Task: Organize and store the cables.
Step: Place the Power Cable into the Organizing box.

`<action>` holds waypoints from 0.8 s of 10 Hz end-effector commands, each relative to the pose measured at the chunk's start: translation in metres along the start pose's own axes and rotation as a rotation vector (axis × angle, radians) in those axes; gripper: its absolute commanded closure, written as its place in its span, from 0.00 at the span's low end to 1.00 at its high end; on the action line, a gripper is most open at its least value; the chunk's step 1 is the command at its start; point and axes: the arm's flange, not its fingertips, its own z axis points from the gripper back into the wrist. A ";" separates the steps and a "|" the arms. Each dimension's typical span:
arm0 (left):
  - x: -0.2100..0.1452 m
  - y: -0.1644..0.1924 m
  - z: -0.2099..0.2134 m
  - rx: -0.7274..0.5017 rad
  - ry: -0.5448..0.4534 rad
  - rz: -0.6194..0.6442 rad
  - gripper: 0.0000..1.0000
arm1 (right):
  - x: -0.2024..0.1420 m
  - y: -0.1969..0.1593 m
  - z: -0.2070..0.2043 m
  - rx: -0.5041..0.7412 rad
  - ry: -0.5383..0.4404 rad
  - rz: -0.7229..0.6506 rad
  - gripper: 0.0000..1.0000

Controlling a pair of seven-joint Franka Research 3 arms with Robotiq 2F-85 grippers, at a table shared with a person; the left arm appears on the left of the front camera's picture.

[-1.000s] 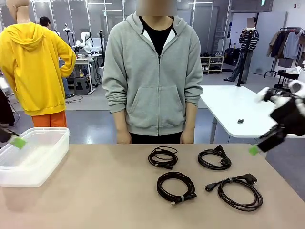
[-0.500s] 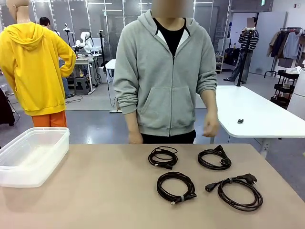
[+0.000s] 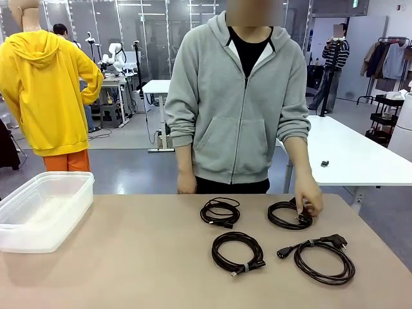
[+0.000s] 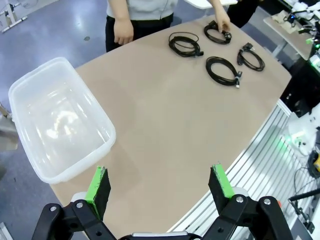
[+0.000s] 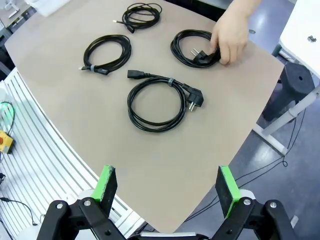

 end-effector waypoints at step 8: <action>-0.001 -0.001 0.003 0.003 -0.005 -0.007 0.00 | 0.000 0.001 0.002 -0.007 0.005 0.011 0.00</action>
